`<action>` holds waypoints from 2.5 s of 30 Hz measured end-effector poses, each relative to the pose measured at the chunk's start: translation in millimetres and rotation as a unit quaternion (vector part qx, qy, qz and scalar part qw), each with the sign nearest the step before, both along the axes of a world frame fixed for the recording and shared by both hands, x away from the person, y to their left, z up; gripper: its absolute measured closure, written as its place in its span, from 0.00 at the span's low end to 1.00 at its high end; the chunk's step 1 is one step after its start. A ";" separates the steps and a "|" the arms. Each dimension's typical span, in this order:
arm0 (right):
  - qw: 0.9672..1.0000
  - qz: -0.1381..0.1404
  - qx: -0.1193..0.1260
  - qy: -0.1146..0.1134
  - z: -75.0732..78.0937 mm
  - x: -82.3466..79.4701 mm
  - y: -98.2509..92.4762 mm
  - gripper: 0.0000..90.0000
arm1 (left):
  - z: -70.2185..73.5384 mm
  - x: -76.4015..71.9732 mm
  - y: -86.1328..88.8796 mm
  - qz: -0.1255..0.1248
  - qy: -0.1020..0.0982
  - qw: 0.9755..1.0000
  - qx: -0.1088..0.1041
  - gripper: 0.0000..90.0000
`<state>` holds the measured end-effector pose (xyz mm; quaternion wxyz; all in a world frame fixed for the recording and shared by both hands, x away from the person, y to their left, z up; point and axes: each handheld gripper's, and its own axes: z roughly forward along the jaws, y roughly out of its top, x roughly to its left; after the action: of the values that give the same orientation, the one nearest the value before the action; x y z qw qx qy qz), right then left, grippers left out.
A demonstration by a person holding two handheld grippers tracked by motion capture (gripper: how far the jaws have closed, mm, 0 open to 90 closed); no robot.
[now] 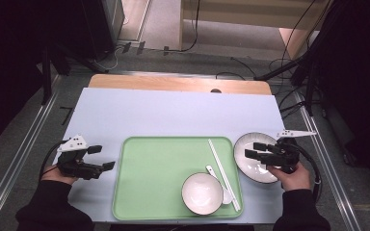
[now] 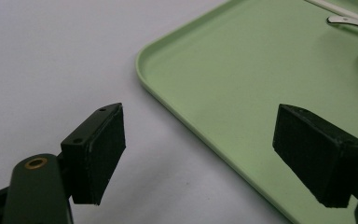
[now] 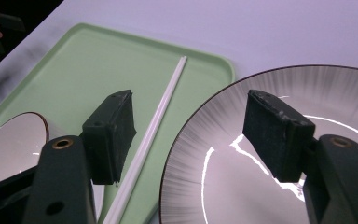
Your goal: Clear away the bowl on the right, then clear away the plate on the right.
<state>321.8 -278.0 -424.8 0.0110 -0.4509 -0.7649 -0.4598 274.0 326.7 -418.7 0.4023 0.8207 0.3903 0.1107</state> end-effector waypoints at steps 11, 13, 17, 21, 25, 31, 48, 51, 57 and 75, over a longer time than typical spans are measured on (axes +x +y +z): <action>1.000 -0.009 0.027 0.008 -3.2 0.4 -17.9 0.35 | -0.1 0.1 0.1 0.003 0.002 1.000 -0.001 0.19; 1.000 -0.019 0.022 0.006 -2.6 0.7 -20.0 0.35 | -0.2 0.2 0.1 0.002 0.002 1.000 -0.001 0.19; 0.999 -0.036 0.003 0.000 -2.0 0.6 -26.4 0.35 | -0.1 0.1 0.1 0.003 0.002 1.000 -0.001 0.19; 0.998 -0.056 0.004 0.002 -3.9 0.8 -37.2 0.36 | -0.1 0.1 0.0 0.003 0.001 1.000 -0.001 0.19; 0.997 -0.071 0.007 -0.001 -3.7 0.1 -45.6 0.38 | 0.0 0.1 0.0 0.003 0.002 1.000 -0.001 0.19; 0.996 -0.086 0.001 0.000 -4.8 0.1 -53.8 0.39 | 0.0 0.1 0.2 0.004 0.001 1.000 -0.001 0.19; 0.992 -0.126 0.003 0.005 -13.3 5.6 -76.8 0.44 | 0.3 -2.2 2.8 0.006 0.001 1.000 0.000 0.19; 0.992 -0.126 0.005 0.005 -14.5 7.1 -78.3 0.45 | 0.3 -2.7 3.3 0.008 0.000 1.000 0.001 0.19; 0.991 -0.134 0.001 0.006 -16.6 9.1 -82.4 0.45 | 0.5 -3.6 4.0 0.012 -0.002 1.000 0.001 0.19; 0.984 -0.177 -0.012 0.017 -36.8 19.0 -93.8 0.51 | 0.2 -4.0 3.5 0.011 -0.001 1.000 0.003 0.19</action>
<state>340.8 -371.8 -461.6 -0.0631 -0.5867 -0.6786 -0.4374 270.0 330.3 -418.5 0.3994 0.8175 0.3982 0.1172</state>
